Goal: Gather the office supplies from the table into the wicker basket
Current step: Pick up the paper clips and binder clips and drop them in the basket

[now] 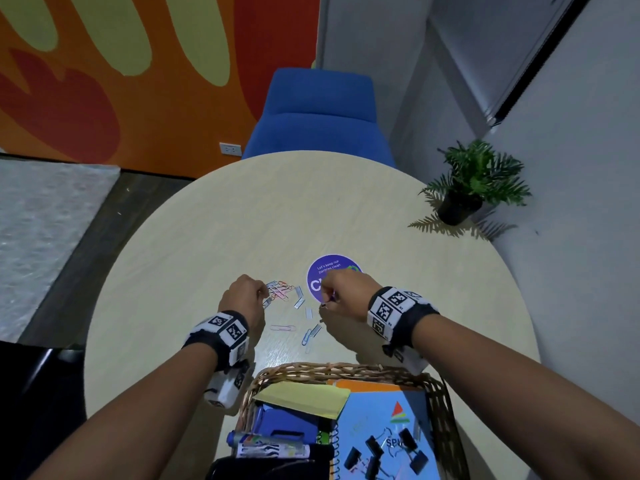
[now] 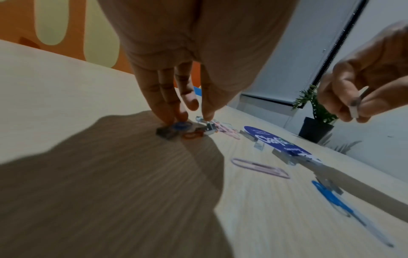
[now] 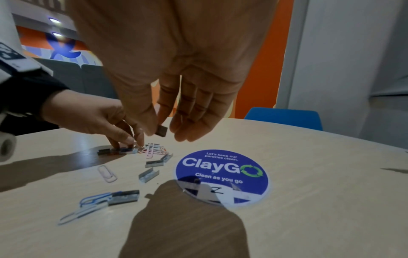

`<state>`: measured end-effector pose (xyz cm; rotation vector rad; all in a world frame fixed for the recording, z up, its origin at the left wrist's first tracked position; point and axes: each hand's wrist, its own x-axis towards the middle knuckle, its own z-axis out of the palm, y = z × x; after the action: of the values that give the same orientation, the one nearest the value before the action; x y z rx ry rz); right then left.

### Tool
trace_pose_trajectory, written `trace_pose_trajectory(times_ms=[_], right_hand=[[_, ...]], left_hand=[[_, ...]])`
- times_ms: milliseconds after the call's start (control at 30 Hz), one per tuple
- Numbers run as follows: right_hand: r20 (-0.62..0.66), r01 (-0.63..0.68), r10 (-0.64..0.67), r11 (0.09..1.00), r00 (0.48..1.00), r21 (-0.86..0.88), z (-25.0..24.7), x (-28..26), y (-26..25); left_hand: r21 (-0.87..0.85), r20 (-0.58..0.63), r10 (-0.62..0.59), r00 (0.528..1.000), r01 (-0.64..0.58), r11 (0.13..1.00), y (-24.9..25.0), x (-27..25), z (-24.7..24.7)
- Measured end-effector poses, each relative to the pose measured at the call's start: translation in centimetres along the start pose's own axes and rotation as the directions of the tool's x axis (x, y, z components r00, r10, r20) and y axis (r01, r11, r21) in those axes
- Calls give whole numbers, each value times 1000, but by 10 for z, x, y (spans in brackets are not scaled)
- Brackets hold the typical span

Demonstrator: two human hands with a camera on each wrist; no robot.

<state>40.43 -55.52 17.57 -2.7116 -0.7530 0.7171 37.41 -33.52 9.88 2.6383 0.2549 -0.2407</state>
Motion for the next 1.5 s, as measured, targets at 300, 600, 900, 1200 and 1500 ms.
trace_pose_trajectory(times_ms=[300, 600, 900, 1200, 1500], right_hand=[[-23, -2, 2, 1000, 1000, 27, 6, -21, 4], [-113, 104, -90, 987, 990, 122, -15, -86, 11], [90, 91, -111, 975, 990, 205, -1, -146, 28], [-33, 59, -52, 974, 998, 221, -11, -96, 24], [101, 68, -61, 996, 993, -60, -2, -42, 2]], left_hand=[[58, -31, -15, 999, 17, 998, 10, -2, 11], [-306, -85, 10, 996, -36, 951, 15, -50, -55], [-319, 174, 409, 896, -342, 884, 75, -148, -87], [-239, 345, 653, 674, -610, 756, 120, -198, -57], [-194, 204, 434, 878, -398, 897, 55, -156, -88]])
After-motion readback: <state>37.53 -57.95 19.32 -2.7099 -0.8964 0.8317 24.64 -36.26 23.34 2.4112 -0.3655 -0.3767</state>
